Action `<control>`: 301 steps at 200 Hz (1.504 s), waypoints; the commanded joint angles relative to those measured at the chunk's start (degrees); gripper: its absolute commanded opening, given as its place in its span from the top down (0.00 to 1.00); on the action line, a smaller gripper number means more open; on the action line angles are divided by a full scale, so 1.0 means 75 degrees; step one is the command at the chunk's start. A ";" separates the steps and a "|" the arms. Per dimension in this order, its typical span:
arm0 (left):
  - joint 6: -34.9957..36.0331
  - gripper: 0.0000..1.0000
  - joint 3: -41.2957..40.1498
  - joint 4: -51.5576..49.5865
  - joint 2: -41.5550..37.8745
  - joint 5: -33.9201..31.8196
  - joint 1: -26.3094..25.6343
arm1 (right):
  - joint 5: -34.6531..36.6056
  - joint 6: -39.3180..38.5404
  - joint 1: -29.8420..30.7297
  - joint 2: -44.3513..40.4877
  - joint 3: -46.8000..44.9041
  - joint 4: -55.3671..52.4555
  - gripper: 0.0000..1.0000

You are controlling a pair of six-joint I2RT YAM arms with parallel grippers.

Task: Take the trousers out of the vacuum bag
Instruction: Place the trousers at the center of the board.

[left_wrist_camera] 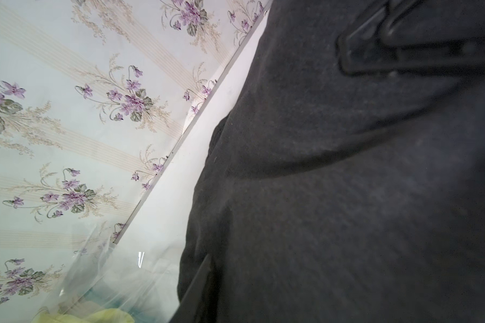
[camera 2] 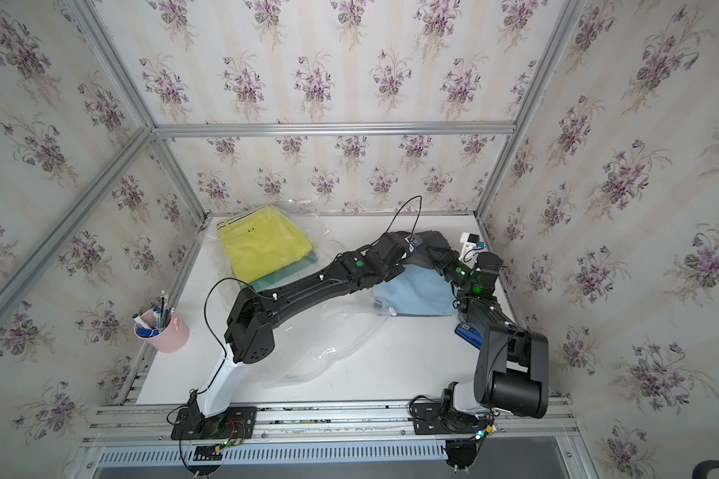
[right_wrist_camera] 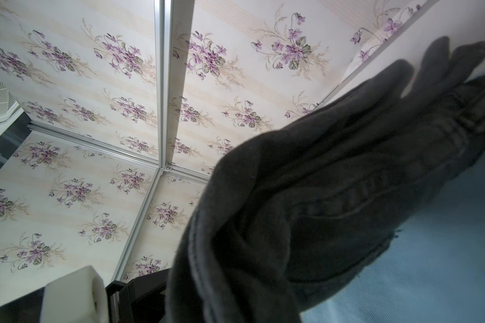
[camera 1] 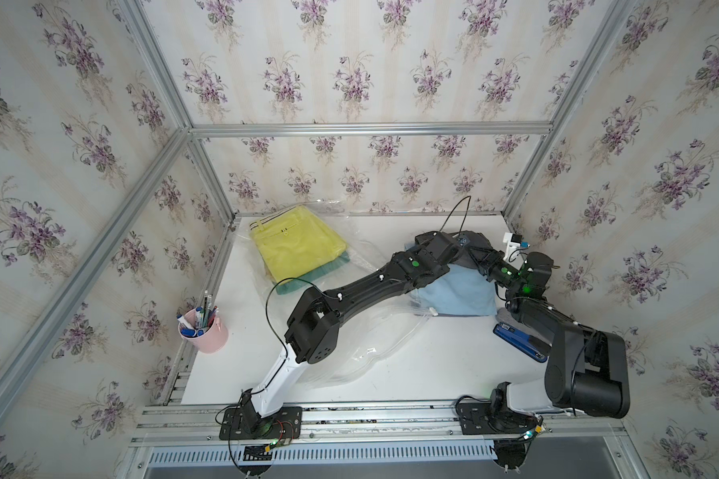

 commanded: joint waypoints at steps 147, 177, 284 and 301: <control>-0.2401 0.30 -0.2596 0.0719 -0.0538 -0.0685 -0.1298 | 0.1974 -0.2486 -0.0411 -0.1601 -0.0613 -0.5205 0.54; -0.2876 0.00 -0.3229 0.0718 -0.1050 -0.0092 -0.1417 | 0.2448 -0.2817 -0.0592 -0.1936 -0.0595 -0.5882 0.32; -0.4353 0.00 -0.3385 -0.0017 -0.2703 0.2851 -0.0819 | 0.4531 -0.3787 -0.0724 -0.3158 0.0305 -0.7080 0.16; -0.4706 0.00 -0.2925 -0.0152 -0.2593 0.3635 -0.0453 | 0.4075 -0.4003 -0.0724 -0.3002 0.0516 -0.7010 0.17</control>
